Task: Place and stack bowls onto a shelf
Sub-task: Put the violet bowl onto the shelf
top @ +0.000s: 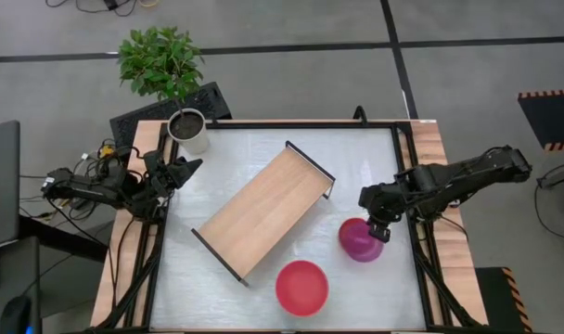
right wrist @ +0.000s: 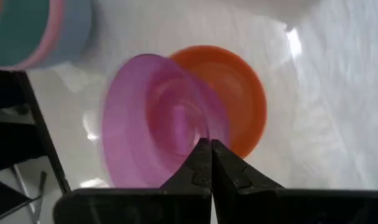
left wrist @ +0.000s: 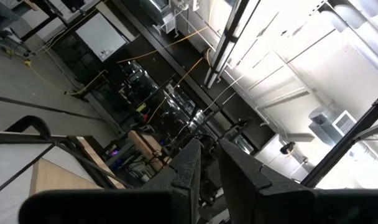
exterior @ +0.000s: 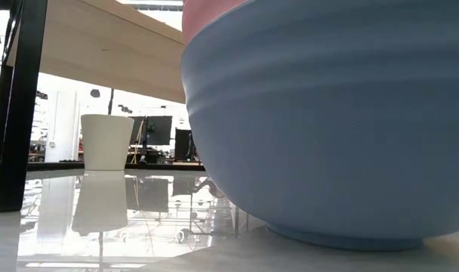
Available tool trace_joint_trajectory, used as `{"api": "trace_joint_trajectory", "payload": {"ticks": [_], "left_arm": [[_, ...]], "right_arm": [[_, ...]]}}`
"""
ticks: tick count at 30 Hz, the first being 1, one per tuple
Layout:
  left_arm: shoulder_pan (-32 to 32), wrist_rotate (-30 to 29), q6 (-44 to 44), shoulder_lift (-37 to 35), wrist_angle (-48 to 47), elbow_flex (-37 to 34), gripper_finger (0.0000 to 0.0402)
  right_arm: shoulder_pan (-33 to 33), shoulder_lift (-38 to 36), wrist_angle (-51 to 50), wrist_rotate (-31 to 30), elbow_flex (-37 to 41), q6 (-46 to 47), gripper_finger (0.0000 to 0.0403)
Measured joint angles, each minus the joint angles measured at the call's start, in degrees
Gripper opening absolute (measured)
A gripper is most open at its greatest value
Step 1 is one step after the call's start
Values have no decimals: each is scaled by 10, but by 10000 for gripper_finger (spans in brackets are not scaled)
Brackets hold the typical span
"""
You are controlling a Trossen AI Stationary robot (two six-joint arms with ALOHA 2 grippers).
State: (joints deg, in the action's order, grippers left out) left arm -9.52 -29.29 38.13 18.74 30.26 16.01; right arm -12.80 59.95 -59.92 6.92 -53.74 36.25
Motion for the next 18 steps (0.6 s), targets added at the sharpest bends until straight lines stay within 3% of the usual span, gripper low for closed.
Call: {"api": "trace_joint_trajectory", "payload": {"ticks": [9, 18], "left_arm": [[0, 0, 0, 0, 0, 0, 43], [0, 0, 1, 0, -4, 0, 43]], "right_arm": [[35, -10, 36, 8, -36, -14, 17], [107, 46, 50, 9, -188, -90, 17]]}}
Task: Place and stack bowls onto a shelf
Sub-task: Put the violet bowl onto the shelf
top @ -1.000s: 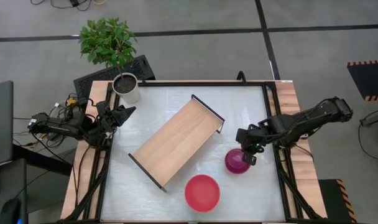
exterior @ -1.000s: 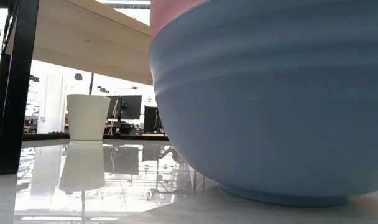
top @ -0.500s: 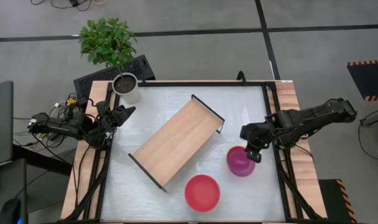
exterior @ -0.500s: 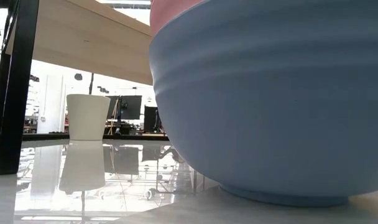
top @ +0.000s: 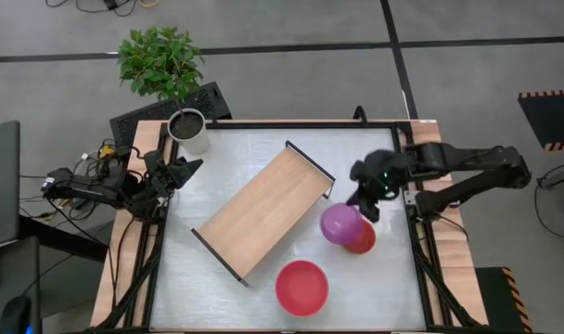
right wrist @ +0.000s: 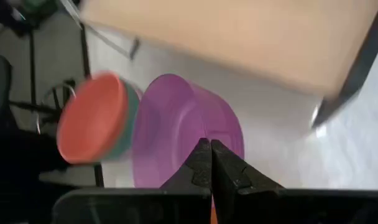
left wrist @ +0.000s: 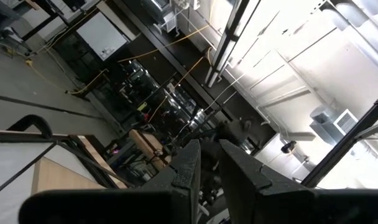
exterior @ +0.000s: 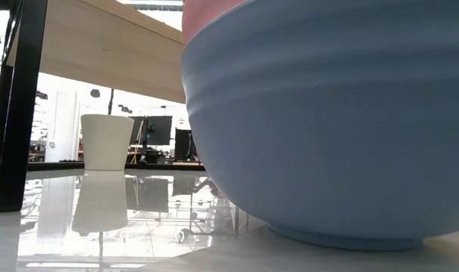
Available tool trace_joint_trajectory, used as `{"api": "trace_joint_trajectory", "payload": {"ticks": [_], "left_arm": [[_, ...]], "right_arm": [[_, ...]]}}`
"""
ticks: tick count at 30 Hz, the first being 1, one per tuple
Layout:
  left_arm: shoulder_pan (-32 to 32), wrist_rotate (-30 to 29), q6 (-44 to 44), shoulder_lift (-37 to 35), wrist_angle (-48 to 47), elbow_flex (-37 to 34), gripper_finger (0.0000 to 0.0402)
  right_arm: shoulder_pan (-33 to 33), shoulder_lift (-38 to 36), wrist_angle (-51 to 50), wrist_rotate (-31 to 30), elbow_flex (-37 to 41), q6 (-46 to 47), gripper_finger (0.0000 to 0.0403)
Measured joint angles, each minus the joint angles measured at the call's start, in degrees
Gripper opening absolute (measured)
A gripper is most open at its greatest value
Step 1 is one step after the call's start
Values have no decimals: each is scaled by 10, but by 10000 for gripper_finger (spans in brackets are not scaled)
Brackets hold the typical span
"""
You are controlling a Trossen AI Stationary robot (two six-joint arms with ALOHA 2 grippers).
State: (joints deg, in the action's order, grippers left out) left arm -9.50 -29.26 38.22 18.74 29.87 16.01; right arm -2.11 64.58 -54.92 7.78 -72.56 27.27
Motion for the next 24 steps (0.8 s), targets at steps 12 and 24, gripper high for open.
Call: {"api": "trace_joint_trajectory", "payload": {"ticks": [12, 24], "left_arm": [[0, 1, 0, 0, 0, 0, 43], [0, 5, 0, 0, -7, 0, 43]], "right_arm": [[121, 166, 28, 38, -143, -147, 17], [215, 255, 58, 66, -157, -223, 17]]}}
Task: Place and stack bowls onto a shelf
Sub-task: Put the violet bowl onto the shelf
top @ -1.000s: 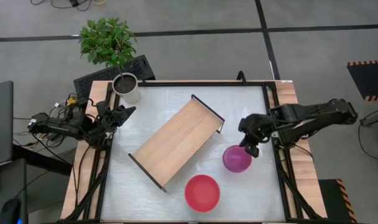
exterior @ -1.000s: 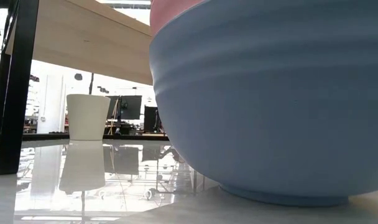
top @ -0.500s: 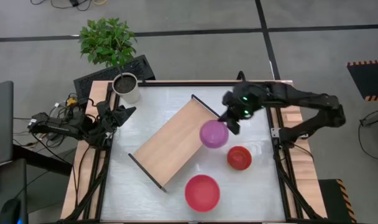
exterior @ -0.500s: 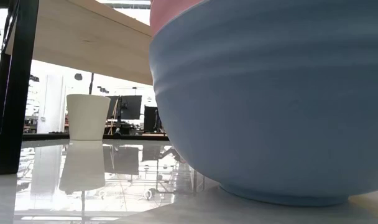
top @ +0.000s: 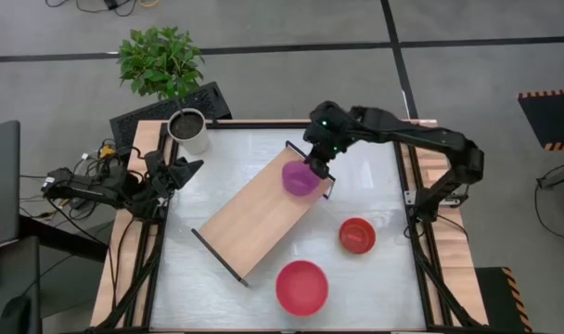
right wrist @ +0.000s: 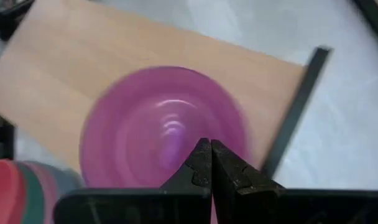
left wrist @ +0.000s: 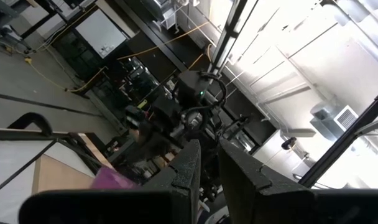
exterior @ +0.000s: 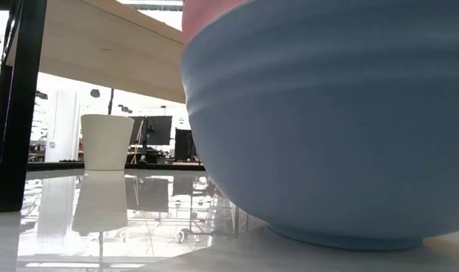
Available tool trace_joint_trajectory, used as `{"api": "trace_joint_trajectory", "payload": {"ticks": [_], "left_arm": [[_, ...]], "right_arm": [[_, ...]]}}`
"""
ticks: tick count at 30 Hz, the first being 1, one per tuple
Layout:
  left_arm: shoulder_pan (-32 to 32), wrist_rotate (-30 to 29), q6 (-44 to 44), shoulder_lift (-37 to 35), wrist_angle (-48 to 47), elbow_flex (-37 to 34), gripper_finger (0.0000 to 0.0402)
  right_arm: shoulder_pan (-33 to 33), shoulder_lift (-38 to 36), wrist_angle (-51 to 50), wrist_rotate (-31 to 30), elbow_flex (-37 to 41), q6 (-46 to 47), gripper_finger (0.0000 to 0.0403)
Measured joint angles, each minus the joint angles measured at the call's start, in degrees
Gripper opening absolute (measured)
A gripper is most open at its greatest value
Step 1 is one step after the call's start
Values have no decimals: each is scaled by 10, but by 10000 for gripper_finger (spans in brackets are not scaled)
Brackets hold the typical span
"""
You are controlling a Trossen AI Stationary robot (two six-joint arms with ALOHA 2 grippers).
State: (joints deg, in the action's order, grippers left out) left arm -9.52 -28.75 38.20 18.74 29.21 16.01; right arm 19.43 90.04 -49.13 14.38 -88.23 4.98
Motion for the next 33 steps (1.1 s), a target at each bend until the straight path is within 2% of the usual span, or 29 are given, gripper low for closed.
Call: {"api": "trace_joint_trajectory", "payload": {"ticks": [9, 15, 20, 26, 33], "left_arm": [[0, 0, -13, 0, -5, 0, 43], [0, -22, -15, 1, -33, 0, 43], [0, -69, 22, 15, -67, 0, 43], [0, -75, 32, 35, -68, 0, 43], [0, -72, 36, 39, -68, 0, 43]], "right_arm": [[-13, -68, -34, -44, 0, -12, 31], [-61, -103, -60, -55, 0, -32, 51], [-108, -74, -13, -113, 0, -53, 90], [-124, -11, 8, -149, 0, -87, 127], [-122, 12, 8, -148, 0, -115, 128]]}}
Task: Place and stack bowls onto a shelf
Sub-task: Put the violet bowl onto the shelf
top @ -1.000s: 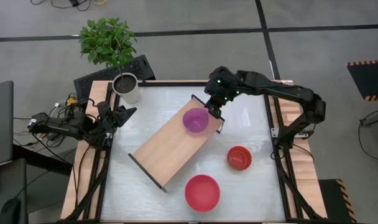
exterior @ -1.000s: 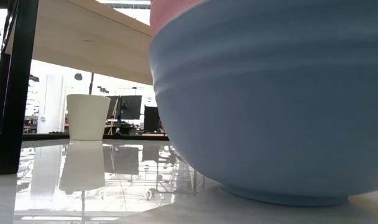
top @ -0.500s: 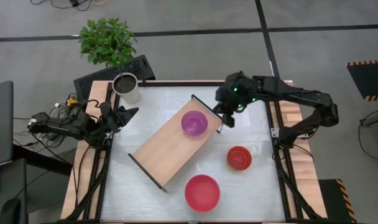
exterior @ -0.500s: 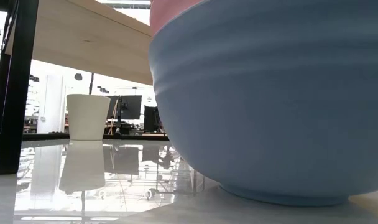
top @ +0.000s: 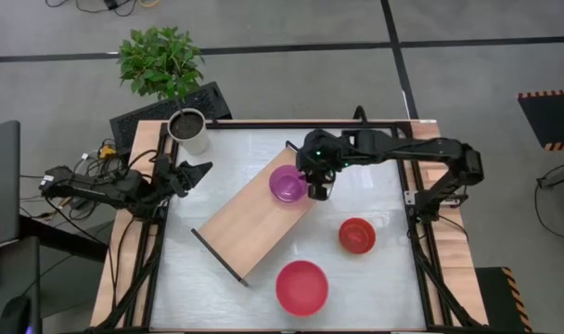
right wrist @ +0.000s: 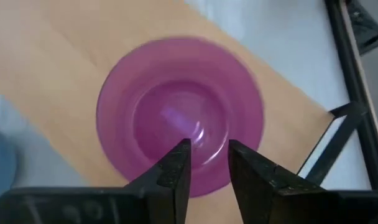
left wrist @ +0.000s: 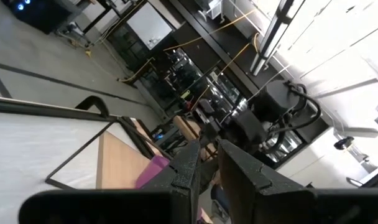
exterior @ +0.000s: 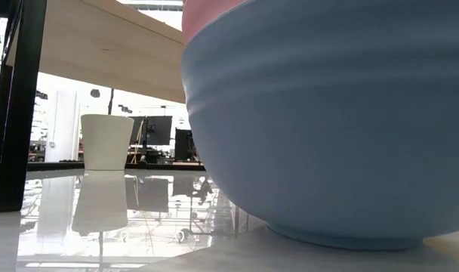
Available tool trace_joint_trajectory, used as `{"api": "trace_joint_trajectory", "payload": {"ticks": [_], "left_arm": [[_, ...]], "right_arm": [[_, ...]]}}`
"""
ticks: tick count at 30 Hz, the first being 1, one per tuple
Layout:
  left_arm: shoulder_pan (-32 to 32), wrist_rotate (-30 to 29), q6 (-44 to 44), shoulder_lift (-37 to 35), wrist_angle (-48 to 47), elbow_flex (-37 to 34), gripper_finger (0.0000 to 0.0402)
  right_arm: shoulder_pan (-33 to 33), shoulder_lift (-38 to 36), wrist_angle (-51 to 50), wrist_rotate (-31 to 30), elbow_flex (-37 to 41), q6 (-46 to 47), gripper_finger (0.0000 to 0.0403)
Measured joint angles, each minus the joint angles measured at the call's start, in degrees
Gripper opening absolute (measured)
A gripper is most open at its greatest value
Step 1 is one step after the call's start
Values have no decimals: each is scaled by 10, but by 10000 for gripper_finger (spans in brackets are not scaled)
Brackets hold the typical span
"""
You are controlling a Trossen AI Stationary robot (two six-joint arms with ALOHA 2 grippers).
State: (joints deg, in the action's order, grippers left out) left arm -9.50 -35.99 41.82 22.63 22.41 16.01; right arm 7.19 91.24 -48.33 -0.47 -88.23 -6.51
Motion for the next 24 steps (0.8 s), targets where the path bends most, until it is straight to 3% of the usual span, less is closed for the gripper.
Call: {"api": "trace_joint_trajectory", "payload": {"ticks": [10, 19, 24], "left_arm": [[0, -8, -9, 0, -1, 0, 43], [0, -8, -10, 0, -3, 0, 43], [0, -9, -10, 0, -3, 0, 43]], "right_arm": [[8, 0, -8, -2, 0, -11, 102], [2, 0, 4, 0, 0, -16, 21], [3, 0, 6, 3, 0, -16, 23]]}}
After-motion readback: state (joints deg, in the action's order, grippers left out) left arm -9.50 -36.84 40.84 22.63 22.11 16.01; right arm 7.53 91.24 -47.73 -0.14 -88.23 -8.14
